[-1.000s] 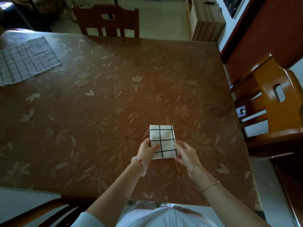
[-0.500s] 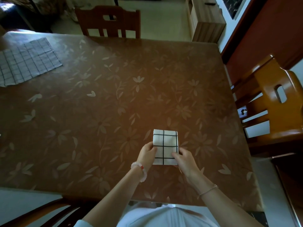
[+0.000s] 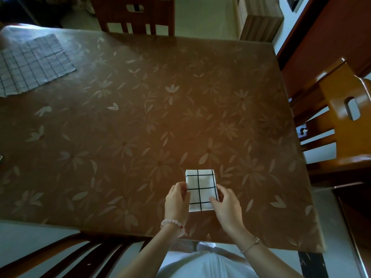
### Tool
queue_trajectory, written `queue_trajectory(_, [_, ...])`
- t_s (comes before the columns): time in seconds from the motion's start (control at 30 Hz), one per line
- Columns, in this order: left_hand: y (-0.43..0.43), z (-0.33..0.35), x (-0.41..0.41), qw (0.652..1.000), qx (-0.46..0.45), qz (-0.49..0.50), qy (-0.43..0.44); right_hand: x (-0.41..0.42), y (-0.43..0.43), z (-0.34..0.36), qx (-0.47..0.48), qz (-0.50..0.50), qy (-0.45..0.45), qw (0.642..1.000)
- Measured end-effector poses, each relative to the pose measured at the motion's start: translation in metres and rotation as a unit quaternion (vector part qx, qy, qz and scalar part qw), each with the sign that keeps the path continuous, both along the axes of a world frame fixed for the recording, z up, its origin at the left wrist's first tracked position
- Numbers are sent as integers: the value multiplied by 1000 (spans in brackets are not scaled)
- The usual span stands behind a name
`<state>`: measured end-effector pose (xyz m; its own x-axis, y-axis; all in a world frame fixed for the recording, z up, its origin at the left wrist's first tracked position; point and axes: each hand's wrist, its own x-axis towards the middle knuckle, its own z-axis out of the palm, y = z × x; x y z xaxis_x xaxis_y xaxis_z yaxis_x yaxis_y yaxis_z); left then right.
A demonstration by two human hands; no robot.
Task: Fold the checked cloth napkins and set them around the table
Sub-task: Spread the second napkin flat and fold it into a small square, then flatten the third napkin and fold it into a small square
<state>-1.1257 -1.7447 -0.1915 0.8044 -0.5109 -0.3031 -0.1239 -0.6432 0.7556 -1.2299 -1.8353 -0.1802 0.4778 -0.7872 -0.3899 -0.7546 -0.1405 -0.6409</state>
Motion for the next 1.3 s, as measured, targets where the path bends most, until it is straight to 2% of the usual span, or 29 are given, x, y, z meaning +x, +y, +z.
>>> queue_trajectory(0.13, [3, -1, 2, 1000, -11, -2, 8, -4, 4, -1, -17, 16, 32, 999])
queue_trajectory(0.33, [4, 2, 4, 1000, -10, -2, 6, -6, -1, 3, -9, -17, 7, 1000])
queue_trajectory(0.53, [-6, 23, 20, 998, -63, -10, -26, -4, -19, 17, 35, -89, -82, 992])
queue_trajectory(0.6, [-17, 34, 25, 995, -100, -26, -3, 0, -26, 25, 49, -102, -118, 987])
queue_trajectory(0.7, [-35, 49, 31, 982, -156, -39, 96, 5, -34, 36, 67, -133, -174, 973])
queue_trajectory(0.8, [-53, 67, 36, 949, -215, -13, 231, 4, -45, 47, 107, -185, -232, 949])
queue_trajectory(0.9, [-68, 82, 42, 919, -256, -6, 300, -2, -59, 63, 178, -263, -317, 894])
queue_trajectory(1.1, [-107, 102, 41, 911, -280, -51, 299, -19, -85, 94, 162, -349, -392, 835])
queue_trajectory(1.3, [-149, 122, 1, 909, -270, -150, 278, -62, -99, 111, 115, -405, -421, 804])
